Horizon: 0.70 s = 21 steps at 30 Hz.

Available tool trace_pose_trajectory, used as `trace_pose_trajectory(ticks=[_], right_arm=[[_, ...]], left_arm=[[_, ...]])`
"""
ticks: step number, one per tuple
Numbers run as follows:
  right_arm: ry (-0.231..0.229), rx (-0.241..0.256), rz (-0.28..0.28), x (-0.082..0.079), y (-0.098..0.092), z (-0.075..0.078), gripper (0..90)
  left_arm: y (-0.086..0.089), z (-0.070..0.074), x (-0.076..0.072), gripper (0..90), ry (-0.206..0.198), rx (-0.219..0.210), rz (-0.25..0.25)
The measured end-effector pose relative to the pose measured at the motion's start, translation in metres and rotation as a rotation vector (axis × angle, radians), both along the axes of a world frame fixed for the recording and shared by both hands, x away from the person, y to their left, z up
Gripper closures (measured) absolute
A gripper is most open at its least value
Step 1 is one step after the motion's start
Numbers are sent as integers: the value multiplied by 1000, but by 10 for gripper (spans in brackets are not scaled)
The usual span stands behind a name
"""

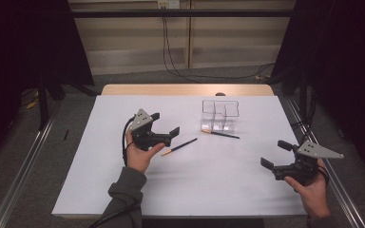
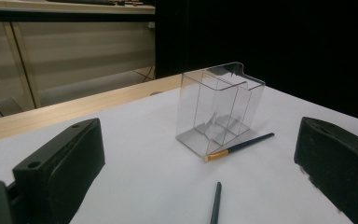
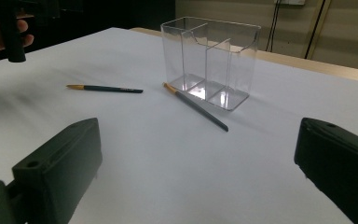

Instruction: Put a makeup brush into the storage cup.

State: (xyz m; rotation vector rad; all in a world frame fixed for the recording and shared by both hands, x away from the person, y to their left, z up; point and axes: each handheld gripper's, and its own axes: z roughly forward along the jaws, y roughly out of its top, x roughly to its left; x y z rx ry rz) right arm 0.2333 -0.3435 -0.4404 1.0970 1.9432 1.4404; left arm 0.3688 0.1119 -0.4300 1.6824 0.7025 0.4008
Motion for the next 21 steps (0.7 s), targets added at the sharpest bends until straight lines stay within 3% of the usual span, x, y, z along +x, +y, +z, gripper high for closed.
trace_pose_trajectory(ticks=[5, 9, 10, 11, 15, 16, 21], right_arm=[[0, 1, 3, -1, -1, 0, 2], [-1, -1, 5, -1, -1, -1, 2], [-1, -4, 6, -1, -1, -1, 3], [0, -5, 4, 0, -1, -1, 2], [3, -7, 12, 0, 0, -1, 2], [7, -6, 15, 0, 0, -1, 3], [7, -7, 19, 2, 1, -1, 3]], left_arm=[[-5, -1, 3, 14, 0, 19, -26], [-8, -1, 5, 14, 5, 34, -17], [-9, -2, 6, 15, 7, 14, -22], [-9, -1, 6, 15, 8, 39, -18], [-11, -2, 8, 17, 7, 25, -22], [-12, 0, 8, 17, 4, 50, -7], [-13, -1, 10, 17, 20, 61, -5]])
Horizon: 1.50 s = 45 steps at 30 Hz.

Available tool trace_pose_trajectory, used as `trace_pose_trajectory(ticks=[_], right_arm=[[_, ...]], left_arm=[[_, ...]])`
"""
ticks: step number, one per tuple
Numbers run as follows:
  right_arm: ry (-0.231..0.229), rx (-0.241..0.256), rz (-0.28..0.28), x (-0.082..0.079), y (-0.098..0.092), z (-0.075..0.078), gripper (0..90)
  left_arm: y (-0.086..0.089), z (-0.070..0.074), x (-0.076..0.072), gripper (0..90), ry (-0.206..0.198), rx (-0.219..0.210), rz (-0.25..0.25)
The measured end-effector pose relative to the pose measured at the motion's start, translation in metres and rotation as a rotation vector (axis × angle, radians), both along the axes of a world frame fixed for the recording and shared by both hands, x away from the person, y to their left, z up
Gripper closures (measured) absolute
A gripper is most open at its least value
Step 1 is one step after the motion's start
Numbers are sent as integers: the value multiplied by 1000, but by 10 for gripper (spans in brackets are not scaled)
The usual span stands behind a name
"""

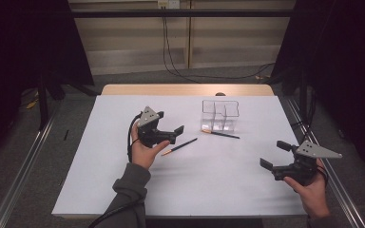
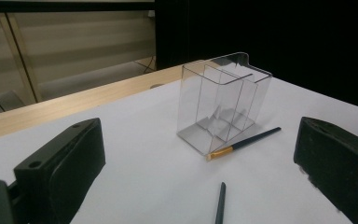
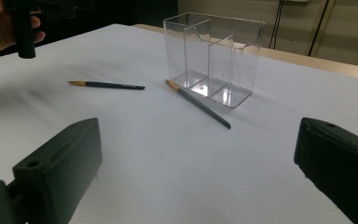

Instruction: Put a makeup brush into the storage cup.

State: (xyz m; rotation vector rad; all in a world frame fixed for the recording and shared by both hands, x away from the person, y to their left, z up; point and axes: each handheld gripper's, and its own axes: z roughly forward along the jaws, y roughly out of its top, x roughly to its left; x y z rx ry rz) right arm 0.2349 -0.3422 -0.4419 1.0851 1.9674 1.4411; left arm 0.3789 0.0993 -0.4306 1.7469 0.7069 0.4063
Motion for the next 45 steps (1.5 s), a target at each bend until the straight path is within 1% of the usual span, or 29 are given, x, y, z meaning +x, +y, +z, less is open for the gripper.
trace_pose_trajectory(ticks=[1, 2, 3, 4, 6, 7, 8, 9, 10, 12, 13, 15, 16, 17, 18, 19, 20, 21, 22, 23, 24, 25, 28, 30, 32, 38, 39, 40, 45], right_arm=[[-1, -2, 4, 0, 0, 0, 3], [1, 2, 10, 1, 0, 0, 3], [2, -2, 8, 1, 1, 0, 3], [-2, -5, 6, 1, 1, 0, 3], [-1, -9, 8, 2, 2, 0, 3], [-1, -9, 10, 2, 2, 0, 2], [1, -9, 9, 3, 2, 0, 3], [-1, -10, 11, 3, 2, 0, 3], [1, -6, 15, 3, 3, 0, 3], [2, -4, 5, 4, 3, -1, 3], [2, -8, 7, 4, 2, -1, 2], [0, -9, 10, 4, 2, -1, 3], [0, -9, 10, 4, 2, -1, 3], [-2, -10, 11, 5, 2, -1, 3], [0, -8, 13, 5, 2, -1, 2], [-3, -11, 12, 5, 2, -1, 3], [-2, -10, 12, 5, 2, -1, 3], [-2, -11, 12, 5, 2, -1, 2], [-2, -12, 13, 5, 3, -1, 3], [-2, -13, 14, 5, 3, -1, 2], [-2, -14, 14, 5, 3, -1, 2], [-3, -14, 17, 5, 3, -1, 3], [6, -14, 15, 3, 2, -2, 3], [5, -13, 15, 3, 1, -1, 3], [-1, -15, 11, 2, 1, -1, 3], [4, -17, 10, 0, -1, -1, 3], [3, -18, 10, -1, -1, -1, 2], [3, -19, 5, -1, -1, -1, 3], [1, -23, 2, -2, -3, -2, 3]], left_arm=[[-1, -1, 1, 17, 0, -1, -5], [-1, -1, 1, 17, 10, 14, 2], [-2, -2, 2, 17, 9, 10, -5], [-2, -1, 2, 17, 14, 29, 5], [-2, -2, 4, 17, 25, 31, 6], [-2, -2, 5, 17, 26, 42, 6], [-3, -3, 6, 17, 26, 32, -2], [-3, -2, 5, 17, 30, 51, 15], [-4, -3, 6, 18, 29, 63, 11], [-6, -3, 7, 18, 40, 58, 4], [-6, -3, 7, 18, 43, 78, 10], [-7, -3, 9, 18, 46, 76, -3], [-8, -3, 9, 18, 53, 73, 4], [-9, -3, 9, 18, 57, 88, 4], [-9, -3, 10, 18, 60, 89, -4], [-10, -2, 11, 18, 67, 97, -1], [-11, -2, 12, 18, 75, 96, -13], [-11, -2, 12, 17, 84, 107, -3], [-12, -2, 13, 17, 87, 104, -12], [-13, -1, 14, 17, 93, 119, -11], [-13, -1, 15, 16, 102, 120, -15], [-14, -1, 16, 16, 110, 138, -10], [-15, 0, 18, 14, 127, 156, -18], [-16, 0, 19, 12, 147, 163, -24], [-17, 1, 21, 11, 160, 186, -30], [-20, 5, 25, 3, 200, 217, -43], [-21, 6, 25, 3, 204, 227, -35], [-22, 6, 26, 3, 208, 220, -40], [-24, 10, 30, 1, 229, 274, -55]])
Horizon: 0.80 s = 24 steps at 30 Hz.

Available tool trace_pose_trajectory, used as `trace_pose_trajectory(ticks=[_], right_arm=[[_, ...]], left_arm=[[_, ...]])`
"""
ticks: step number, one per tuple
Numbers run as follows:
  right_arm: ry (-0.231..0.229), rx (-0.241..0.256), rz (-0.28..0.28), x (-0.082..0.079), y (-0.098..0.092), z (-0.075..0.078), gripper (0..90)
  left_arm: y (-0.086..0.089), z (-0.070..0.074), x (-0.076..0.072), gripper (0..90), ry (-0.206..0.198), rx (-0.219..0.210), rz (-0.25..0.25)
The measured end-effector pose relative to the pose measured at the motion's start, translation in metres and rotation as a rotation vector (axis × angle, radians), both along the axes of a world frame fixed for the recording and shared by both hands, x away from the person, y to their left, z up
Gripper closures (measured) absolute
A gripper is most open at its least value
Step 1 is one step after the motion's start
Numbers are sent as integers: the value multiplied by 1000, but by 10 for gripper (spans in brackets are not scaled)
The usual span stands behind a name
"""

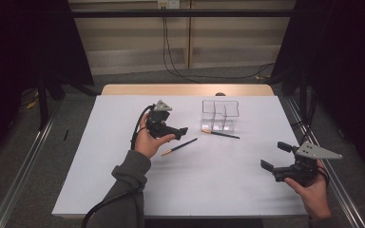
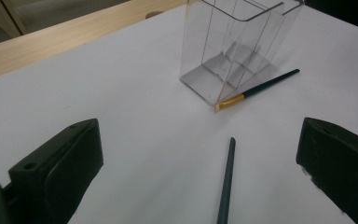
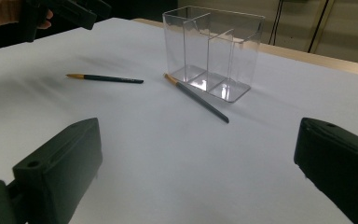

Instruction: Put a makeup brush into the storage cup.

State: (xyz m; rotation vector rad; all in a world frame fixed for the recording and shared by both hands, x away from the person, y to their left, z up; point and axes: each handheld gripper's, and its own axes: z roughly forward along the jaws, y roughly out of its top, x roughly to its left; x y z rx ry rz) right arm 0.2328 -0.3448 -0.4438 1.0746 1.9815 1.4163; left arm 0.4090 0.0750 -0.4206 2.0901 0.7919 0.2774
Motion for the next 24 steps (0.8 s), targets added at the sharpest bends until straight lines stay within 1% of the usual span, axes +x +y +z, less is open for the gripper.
trace_pose_trajectory(ticks=[1, 3, 4, 5, 7, 8, 9, 12, 13, 14, 15, 17, 18, 19, 20, 21, 22, 23, 24], right_arm=[[3, 1, 0, 0, 0, 0, 3], [2, -2, -1, 0, -1, 0, 3], [2, -3, -3, -1, -1, 0, 3], [2, -1, -2, -1, -1, 0, 3], [5, -2, -4, -1, 0, 0, 3], [4, -4, -2, -1, 0, 0, 3], [3, -8, 2, -1, 0, 0, 3], [8, -6, 4, -1, 1, 0, 3], [7, -7, 4, -1, 1, 0, 3], [8, -8, 4, -1, 1, 0, 3], [8, -8, 4, -1, 1, 0, 3], [6, -8, 5, -1, 1, 0, 3], [5, -10, 5, -1, 1, 0, 3], [7, -9, 5, -1, 1, 0, 3], [5, -9, 4, -1, 1, -1, 3], [5, -10, 6, -1, 1, -1, 3], [6, -10, 4, -1, 1, -1, 3], [7, -10, 4, -1, 1, 0, 3], [7, -9, 2, -1, 1, 0, 4]], left_arm=[[-1, 0, 1, 1, 9, -8, -2], [-2, 1, 2, 1, 21, 20, -11], [-3, 2, 2, 2, 30, 20, -3], [-3, 2, 3, 1, 36, 32, -12], [-5, 2, 4, 1, 51, 29, -4], [-5, 3, 5, 1, 59, 57, -15], [-5, 3, 5, 1, 65, 58, -22], [-7, 4, 6, 1, 95, 74, -20], [-7, 4, 8, 2, 109, 102, -31], [-8, 3, 8, 1, 116, 92, -28], [-8, 4, 8, 1, 119, 115, -39], [-9, 4, 9, 1, 136, 124, -50], [-11, 3, 8, 1, 145, 111, -34], [-10, 4, 10, 1, 151, 145, -57], [-10, 4, 10, 1, 164, 143, -62], [-10, 3, 11, 1, 171, 156, -66], [-11, 3, 11, 1, 186, 156, -68], [-11, 3, 11, 1, 186, 169, -73], [-12, 2, 11, 1, 196, 175, -81]])
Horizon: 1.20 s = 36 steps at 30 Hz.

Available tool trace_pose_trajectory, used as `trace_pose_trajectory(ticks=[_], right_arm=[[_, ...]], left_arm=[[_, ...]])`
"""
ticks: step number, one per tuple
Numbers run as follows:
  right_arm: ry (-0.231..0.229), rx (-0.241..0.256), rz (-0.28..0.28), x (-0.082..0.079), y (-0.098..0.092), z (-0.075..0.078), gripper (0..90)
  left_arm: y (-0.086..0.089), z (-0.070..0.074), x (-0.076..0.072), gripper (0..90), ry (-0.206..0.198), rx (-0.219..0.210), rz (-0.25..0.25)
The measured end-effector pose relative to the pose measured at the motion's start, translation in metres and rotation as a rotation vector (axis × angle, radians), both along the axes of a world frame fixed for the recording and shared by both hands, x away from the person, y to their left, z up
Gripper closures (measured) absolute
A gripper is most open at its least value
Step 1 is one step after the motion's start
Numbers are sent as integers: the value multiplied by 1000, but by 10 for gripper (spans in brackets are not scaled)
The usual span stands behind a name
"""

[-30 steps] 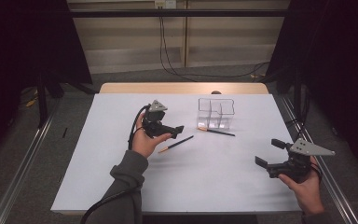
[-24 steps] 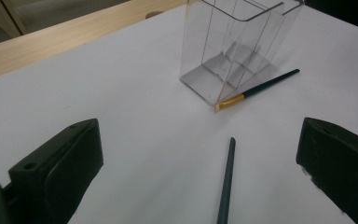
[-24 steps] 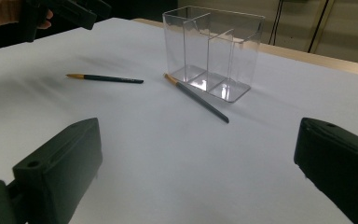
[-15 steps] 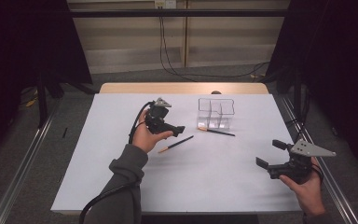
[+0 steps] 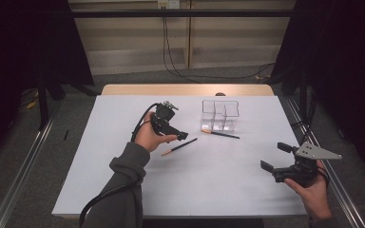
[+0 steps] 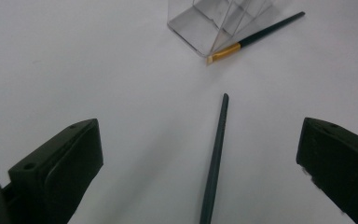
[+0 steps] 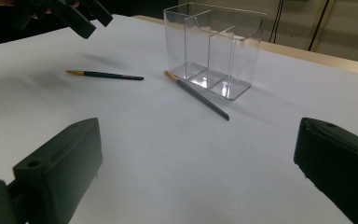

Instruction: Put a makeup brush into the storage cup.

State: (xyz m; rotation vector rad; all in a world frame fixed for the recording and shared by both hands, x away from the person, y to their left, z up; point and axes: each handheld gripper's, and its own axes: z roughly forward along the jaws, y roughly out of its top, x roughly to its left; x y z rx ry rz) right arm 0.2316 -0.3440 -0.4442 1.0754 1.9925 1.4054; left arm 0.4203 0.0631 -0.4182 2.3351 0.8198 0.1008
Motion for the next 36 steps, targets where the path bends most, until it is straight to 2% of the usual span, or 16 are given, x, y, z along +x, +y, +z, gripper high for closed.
trace_pose_trajectory(ticks=[8, 9, 12, 14, 20, 22, 25, 27, 32, 36], right_arm=[[0, 0, -1, -1, -1, 0, 4], [0, 0, 1, -1, -1, 0, 4], [1, -1, -2, -1, 0, 0, 4], [1, -3, -2, -1, 0, 0, 4], [3, -1, 0, -1, -1, 0, 4], [2, -3, 0, -1, -1, 0, 4], [4, -2, -4, -2, -1, 0, 4], [4, -3, -4, -2, -1, -1, 4], [6, 1, -4, -2, -2, 0, 4], [3, -1, -1, -2, -2, -1, 4]], left_arm=[[-3, -4, 0, 20, 48, 61, -42], [-3, -4, -1, 20, 46, 83, -46], [-3, -6, -1, 28, 61, 94, -52], [-2, -7, 0, 36, 67, 121, -60], [-1, -7, 2, 54, 95, 153, -62], [-2, -8, 2, 60, 89, 153, -57], [-3, -8, 2, 84, 104, 181, -71], [-4, -9, 2, 95, 92, 180, -71], [-6, -10, 2, 152, 119, 221, -90], [-9, -12, 2, 211, 131, 228, -120]])
